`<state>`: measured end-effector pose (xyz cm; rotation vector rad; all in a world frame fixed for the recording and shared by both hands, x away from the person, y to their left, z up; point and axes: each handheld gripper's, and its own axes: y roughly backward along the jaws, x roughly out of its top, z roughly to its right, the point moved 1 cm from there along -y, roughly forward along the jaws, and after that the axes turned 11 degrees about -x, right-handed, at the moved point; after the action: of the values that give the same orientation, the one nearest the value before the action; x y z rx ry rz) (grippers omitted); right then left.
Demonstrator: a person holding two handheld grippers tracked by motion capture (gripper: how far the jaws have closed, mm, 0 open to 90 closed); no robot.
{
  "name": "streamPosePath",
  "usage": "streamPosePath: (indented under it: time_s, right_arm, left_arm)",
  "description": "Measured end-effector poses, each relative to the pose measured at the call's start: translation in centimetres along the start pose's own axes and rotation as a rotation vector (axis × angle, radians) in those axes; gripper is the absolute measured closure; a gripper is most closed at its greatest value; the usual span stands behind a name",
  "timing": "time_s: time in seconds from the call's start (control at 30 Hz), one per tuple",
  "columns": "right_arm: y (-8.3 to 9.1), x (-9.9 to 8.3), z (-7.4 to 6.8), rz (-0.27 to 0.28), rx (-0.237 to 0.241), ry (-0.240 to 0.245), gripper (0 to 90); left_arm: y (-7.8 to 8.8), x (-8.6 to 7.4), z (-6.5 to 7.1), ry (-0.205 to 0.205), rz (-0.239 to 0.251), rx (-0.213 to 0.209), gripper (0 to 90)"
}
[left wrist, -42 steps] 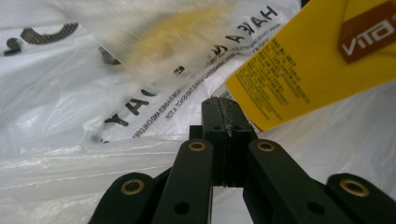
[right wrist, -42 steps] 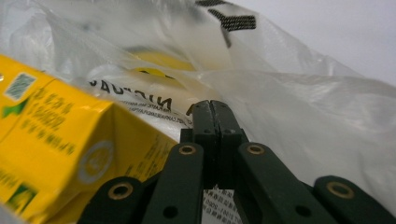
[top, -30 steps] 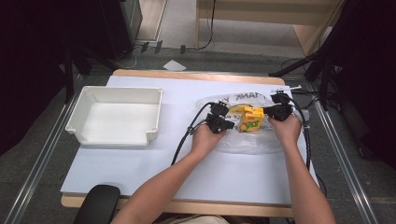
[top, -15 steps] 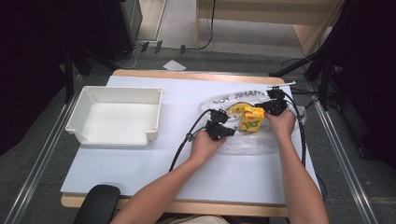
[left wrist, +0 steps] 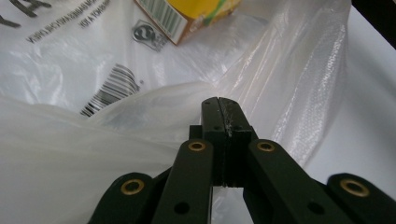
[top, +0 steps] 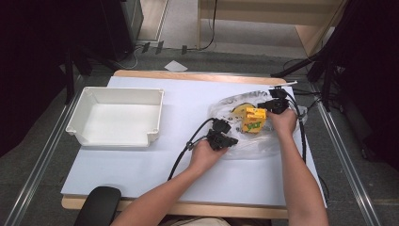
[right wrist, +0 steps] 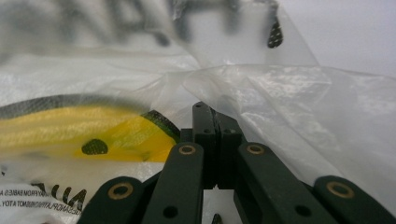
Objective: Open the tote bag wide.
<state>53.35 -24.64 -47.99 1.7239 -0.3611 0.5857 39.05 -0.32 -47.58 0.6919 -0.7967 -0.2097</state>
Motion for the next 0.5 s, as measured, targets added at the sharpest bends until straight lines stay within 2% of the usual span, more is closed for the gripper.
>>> streamPosePath:
  time_s: [0.03,0.13,0.2,0.3,0.43,0.5]
  right_arm:
    - [0.0,0.1,0.1,-0.001,0.004,-0.014,90.0]
    - [-0.2,0.5,0.2,-0.020,0.005,-0.016,90.0]
    - [-0.2,0.8,0.1,-0.033,-0.017,0.012,90.0]
    - [-0.4,1.3,0.0,-0.044,-0.025,0.021,90.0]
    - [-0.7,1.5,-0.2,-0.026,-0.031,0.014,90.0]
    - [-0.9,1.7,0.0,-0.027,-0.020,-0.008,90.0]
  left_arm:
    - [0.1,-0.1,0.1,-0.002,-0.003,0.000,90.0]
    - [0.2,-0.5,0.2,-0.018,-0.006,0.006,90.0]
    - [0.4,-0.7,0.1,-0.019,-0.004,0.003,90.0]
    - [0.6,-0.9,0.1,-0.023,0.002,0.001,90.0]
    - [0.9,-1.2,-0.1,-0.037,-0.005,-0.007,90.0]
    - [0.9,-1.4,-0.1,-0.043,-0.006,-0.002,90.0]
